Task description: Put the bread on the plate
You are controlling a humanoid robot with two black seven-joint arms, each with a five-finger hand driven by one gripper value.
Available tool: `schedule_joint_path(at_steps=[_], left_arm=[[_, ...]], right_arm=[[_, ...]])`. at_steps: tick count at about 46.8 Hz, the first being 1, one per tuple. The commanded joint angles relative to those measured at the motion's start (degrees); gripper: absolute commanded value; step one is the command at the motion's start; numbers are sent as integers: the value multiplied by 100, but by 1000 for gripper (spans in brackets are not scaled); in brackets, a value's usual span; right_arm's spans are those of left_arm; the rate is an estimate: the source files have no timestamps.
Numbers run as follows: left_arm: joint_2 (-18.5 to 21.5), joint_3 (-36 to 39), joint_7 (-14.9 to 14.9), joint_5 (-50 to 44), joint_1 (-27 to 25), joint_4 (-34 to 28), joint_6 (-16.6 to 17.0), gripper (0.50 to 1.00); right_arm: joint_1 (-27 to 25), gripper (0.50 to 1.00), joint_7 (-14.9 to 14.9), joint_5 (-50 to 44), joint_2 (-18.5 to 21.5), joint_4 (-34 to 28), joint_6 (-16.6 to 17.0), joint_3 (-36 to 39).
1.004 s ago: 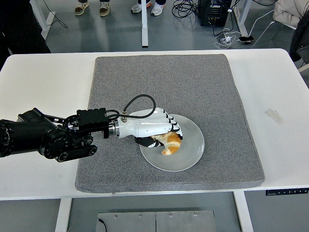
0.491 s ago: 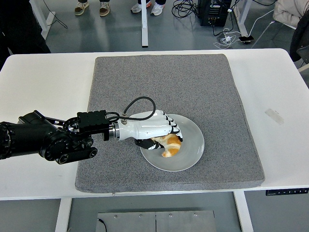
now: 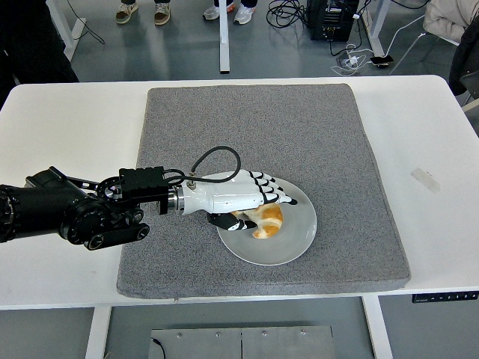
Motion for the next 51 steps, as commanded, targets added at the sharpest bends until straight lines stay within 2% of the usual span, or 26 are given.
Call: schedule_joint_path(at_steps=[1, 10, 23, 31, 37, 41, 51], left_arm=[[18, -4, -35, 4, -62, -44, -173, 931], [80, -57, -231, -14, -176, -167, -673, 930], [449, -347, -231, -427, -501, -246, -1430, 930], [826, -926, -231, -488, -625, -483, -1860, 930], [1064, -1550, -231, -1006, -616, -650, -2220, 930], [1143, -1885, -231, -1560, -616, -650, -2335, 930], [1302, -2210, -231, -2509, -555, -633, -2318, 931]], right_arm=[[-1, 1000, 0, 0, 0, 0, -9, 0], [-1, 1000, 0, 0, 0, 0, 0, 0], [8, 1000, 0, 0, 0, 0, 0, 0], [-1, 1000, 0, 0, 0, 0, 0, 0], [-1, 1000, 0, 0, 0, 0, 0, 0], [-1, 1000, 0, 0, 0, 0, 0, 0], [-1, 1000, 0, 0, 0, 0, 0, 0]])
